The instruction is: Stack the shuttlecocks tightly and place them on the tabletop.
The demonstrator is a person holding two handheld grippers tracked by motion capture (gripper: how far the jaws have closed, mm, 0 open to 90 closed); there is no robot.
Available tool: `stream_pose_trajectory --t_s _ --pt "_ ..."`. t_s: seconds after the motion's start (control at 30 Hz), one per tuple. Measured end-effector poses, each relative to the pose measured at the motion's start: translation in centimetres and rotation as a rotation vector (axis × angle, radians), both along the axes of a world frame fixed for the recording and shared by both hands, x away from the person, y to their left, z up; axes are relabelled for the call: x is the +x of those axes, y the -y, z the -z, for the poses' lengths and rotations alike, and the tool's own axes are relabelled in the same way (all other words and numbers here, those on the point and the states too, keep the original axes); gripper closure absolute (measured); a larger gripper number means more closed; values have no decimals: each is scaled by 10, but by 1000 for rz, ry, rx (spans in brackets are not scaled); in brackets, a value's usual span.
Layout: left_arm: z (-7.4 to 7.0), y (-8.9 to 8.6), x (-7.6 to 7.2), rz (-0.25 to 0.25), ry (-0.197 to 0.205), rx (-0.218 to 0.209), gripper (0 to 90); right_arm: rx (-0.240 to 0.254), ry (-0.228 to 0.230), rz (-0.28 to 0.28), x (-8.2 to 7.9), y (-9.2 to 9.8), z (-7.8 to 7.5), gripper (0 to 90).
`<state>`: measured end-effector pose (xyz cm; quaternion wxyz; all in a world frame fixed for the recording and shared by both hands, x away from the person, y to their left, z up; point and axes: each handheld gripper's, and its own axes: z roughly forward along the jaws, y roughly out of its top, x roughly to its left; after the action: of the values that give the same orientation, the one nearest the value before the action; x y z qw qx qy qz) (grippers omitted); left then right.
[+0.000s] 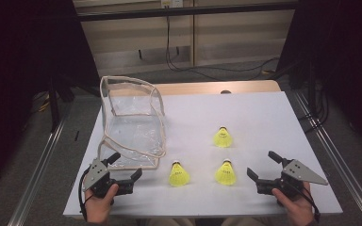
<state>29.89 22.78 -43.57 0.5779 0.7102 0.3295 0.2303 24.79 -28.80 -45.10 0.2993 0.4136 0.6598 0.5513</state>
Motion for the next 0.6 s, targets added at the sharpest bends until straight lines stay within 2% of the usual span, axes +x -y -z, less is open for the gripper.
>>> stream_pose_trajectory --t_s 0.13,0.43,0.47,0.6 --pt "0 1 0 10 -7 0 12 -3 2 -1 0 0 0 8" --pt "0 9 -1 43 -27 -34 10 -4 2 0 1 0 0 8" --pt "0 10 -1 49 -26 -21 10 -6 2 1 1 0 0 8" --pt "-1 14 -2 60 -38 -39 10 -8 2 1 1 0 0 8"
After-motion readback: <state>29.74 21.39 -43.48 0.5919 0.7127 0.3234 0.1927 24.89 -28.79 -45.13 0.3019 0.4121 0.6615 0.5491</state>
